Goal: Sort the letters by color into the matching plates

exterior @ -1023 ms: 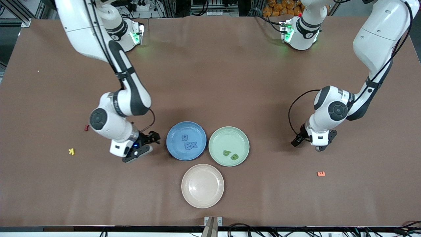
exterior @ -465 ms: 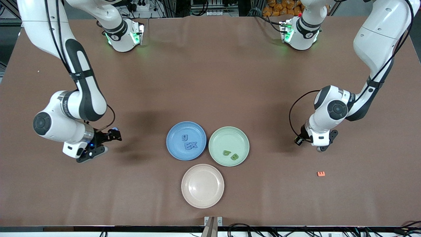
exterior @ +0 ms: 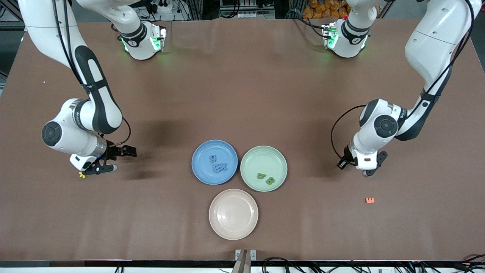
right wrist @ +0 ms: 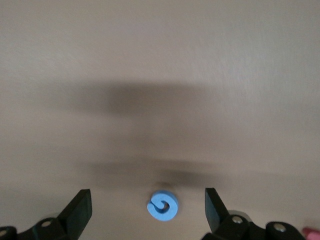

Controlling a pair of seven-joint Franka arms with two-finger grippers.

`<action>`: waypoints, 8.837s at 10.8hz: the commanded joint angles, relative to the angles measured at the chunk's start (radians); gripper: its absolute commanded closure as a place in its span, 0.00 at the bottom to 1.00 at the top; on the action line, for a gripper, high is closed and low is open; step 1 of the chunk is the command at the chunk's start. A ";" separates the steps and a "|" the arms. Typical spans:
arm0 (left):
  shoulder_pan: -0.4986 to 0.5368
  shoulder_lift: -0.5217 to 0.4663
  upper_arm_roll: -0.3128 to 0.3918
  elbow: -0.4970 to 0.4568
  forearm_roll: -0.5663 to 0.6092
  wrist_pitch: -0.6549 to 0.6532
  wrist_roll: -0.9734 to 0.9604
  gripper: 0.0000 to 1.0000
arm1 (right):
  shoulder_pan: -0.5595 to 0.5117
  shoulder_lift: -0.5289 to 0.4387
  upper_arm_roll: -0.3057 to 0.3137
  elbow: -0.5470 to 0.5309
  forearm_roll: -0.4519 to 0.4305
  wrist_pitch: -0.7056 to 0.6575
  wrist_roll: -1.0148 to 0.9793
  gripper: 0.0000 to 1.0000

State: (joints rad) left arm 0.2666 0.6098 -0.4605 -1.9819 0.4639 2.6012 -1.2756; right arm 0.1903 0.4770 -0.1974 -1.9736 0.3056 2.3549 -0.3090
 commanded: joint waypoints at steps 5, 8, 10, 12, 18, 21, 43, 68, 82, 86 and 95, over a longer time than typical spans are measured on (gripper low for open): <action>-0.194 0.022 0.003 0.129 0.021 0.002 -0.201 1.00 | 0.011 -0.026 -0.007 -0.131 -0.014 0.119 0.267 0.00; -0.291 0.064 0.002 0.195 0.022 0.002 -0.293 1.00 | 0.018 -0.021 -0.007 -0.188 -0.014 0.184 0.268 0.00; -0.329 0.065 0.002 0.219 0.019 0.003 -0.307 1.00 | 0.020 -0.023 -0.007 -0.203 -0.014 0.202 0.269 0.00; -0.351 0.090 -0.001 0.230 0.021 0.008 -0.312 1.00 | 0.027 -0.021 -0.005 -0.217 -0.014 0.228 0.268 0.25; -0.432 0.090 0.005 0.258 0.009 0.001 -0.375 0.00 | 0.043 -0.009 -0.004 -0.217 -0.014 0.251 0.268 0.79; -0.408 0.077 0.006 0.256 0.016 -0.091 -0.363 0.00 | 0.044 -0.015 -0.002 -0.208 -0.014 0.239 0.266 0.83; 0.051 -0.177 -0.173 -0.130 0.091 -0.199 -0.154 0.00 | 0.336 0.161 0.190 0.298 -0.017 0.127 0.588 0.00; -0.084 -0.182 0.197 -0.190 -0.235 -0.089 0.196 0.00 | 0.018 -0.334 -0.065 0.475 -0.307 -0.785 0.328 0.00; -0.087 -0.105 0.220 -0.156 -0.231 -0.019 0.173 1.00 | 0.006 -0.388 -0.017 0.506 -0.342 -0.798 0.482 0.00; -0.099 -0.110 0.209 -0.115 -0.229 -0.021 0.105 1.00 | 0.006 -0.385 -0.014 0.506 -0.342 -0.795 0.473 0.00; -0.462 -0.105 0.207 0.066 -0.235 -0.027 -0.072 1.00 | 0.011 -0.382 -0.013 0.507 -0.342 -0.790 0.470 0.00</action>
State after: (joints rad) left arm -0.0902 0.4940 -0.2649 -1.9556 0.2538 2.5818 -1.2924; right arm 0.2024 0.0973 -0.2174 -1.4649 -0.0188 1.5595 0.1534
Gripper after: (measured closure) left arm 0.665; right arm 0.000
